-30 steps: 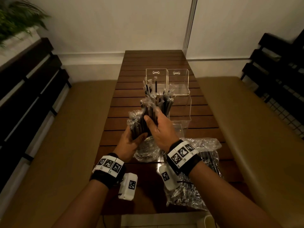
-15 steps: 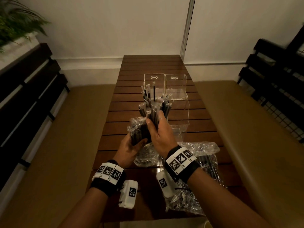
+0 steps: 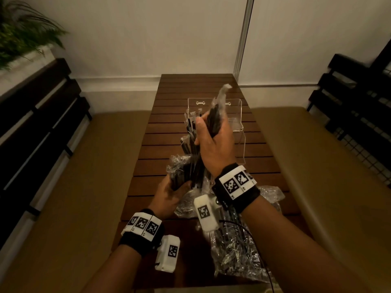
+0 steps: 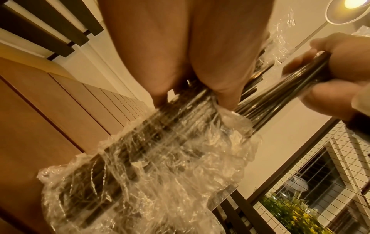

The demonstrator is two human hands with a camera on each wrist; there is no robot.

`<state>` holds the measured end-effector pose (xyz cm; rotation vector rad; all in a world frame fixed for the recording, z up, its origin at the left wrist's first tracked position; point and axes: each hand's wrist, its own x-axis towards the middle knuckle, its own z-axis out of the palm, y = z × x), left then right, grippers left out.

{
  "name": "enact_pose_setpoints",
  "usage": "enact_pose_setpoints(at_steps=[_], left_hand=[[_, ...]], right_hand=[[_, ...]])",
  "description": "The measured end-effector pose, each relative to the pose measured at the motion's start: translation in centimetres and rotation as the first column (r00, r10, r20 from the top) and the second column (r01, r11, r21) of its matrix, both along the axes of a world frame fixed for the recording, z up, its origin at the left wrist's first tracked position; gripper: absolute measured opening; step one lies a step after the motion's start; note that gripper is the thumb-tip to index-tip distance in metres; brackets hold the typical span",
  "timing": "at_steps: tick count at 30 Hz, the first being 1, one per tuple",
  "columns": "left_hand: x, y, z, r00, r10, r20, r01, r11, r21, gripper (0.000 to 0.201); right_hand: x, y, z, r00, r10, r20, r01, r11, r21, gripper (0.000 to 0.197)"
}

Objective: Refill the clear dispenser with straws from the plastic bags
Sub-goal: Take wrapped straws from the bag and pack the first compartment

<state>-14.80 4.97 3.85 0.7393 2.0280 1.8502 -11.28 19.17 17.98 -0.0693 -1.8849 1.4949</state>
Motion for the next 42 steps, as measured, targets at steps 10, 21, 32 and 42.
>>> enact_pose_setpoints(at_steps=[10, 21, 32, 42], left_hand=[[0.2, 0.1, -0.3, 0.997, 0.031, 0.068, -0.034, 0.999, 0.036, 0.062], [0.2, 0.2, -0.4, 0.988, 0.087, 0.130, -0.095, 0.994, 0.061, 0.040], [0.6, 0.4, -0.6, 0.980, 0.094, 0.173, -0.109, 0.991, 0.080, 0.029], [1.0, 0.4, -0.1, 0.985, 0.079, 0.154, -0.095, 0.990, 0.101, 0.033]], right_hand=[[-1.0, 3.3, 5.9, 0.978, -0.121, -0.169, 0.082, 0.972, -0.220, 0.013], [-2.4, 7.7, 11.4, 0.921, -0.217, -0.325, 0.064, 0.904, -0.423, 0.020], [-6.3, 8.1, 10.6, 0.918, -0.293, -0.267, 0.189, 0.915, -0.356, 0.019], [-8.2, 6.5, 5.0, 0.974, -0.214, -0.080, 0.194, 0.959, -0.206, 0.024]])
